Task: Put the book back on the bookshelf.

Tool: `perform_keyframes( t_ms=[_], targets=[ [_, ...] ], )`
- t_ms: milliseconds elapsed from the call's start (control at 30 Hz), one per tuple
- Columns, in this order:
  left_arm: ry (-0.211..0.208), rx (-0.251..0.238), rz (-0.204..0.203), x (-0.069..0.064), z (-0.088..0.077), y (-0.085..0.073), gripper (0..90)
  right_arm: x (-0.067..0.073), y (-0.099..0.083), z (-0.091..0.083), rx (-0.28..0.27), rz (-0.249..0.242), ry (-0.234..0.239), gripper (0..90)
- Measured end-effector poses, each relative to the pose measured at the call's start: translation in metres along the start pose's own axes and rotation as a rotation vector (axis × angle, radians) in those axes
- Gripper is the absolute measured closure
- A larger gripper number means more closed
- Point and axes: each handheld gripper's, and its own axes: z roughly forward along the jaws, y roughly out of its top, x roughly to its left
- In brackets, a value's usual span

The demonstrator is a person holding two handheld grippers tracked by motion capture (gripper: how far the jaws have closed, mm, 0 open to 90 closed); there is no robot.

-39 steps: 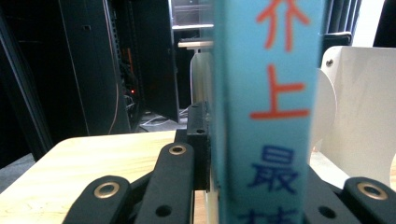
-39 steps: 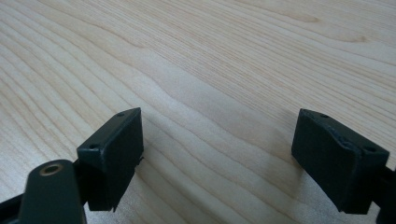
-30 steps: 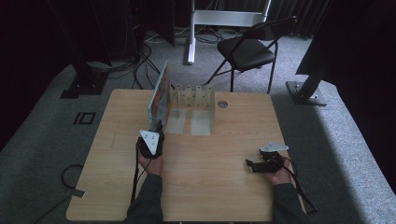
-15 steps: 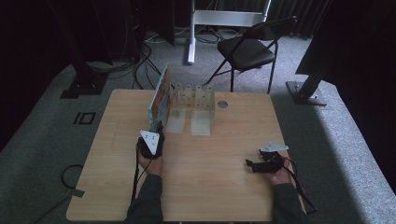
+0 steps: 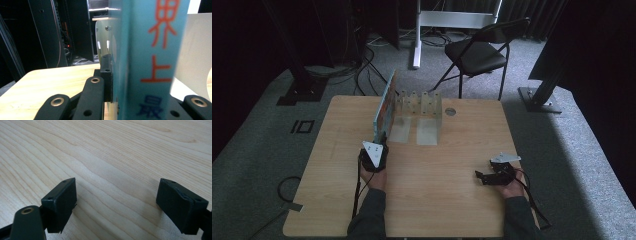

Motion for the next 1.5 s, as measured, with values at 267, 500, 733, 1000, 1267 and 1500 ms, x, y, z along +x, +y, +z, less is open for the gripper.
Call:
perform_keyframes(
  t_ms=[267,500,733,1000,1267,1500],
  targets=[
    [-0.004,0.007,-0.011,0.002,-0.003,-0.004,80.8,0.000,0.000,0.000,0.000,0.001,0.000,16.4],
    [-0.008,0.015,-0.036,0.005,-0.004,-0.006,80.8,0.000,0.000,0.000,0.000,0.000,0.000,16.4],
    [-0.011,0.020,-0.060,0.008,-0.006,-0.008,80.8,0.000,0.000,0.000,0.000,0.000,0.000,16.4],
    [-0.013,0.024,-0.069,0.011,-0.007,-0.010,80.8,0.000,0.000,0.000,0.000,0.001,0.001,16.4],
    [-0.018,0.026,-0.089,0.014,-0.008,-0.012,80.8,0.000,0.000,0.000,0.001,0.000,0.001,16.4],
    [-0.025,0.033,-0.086,0.016,-0.008,-0.013,80.7,0.000,0.000,0.000,0.001,-0.001,0.001,16.4]
  ],
)
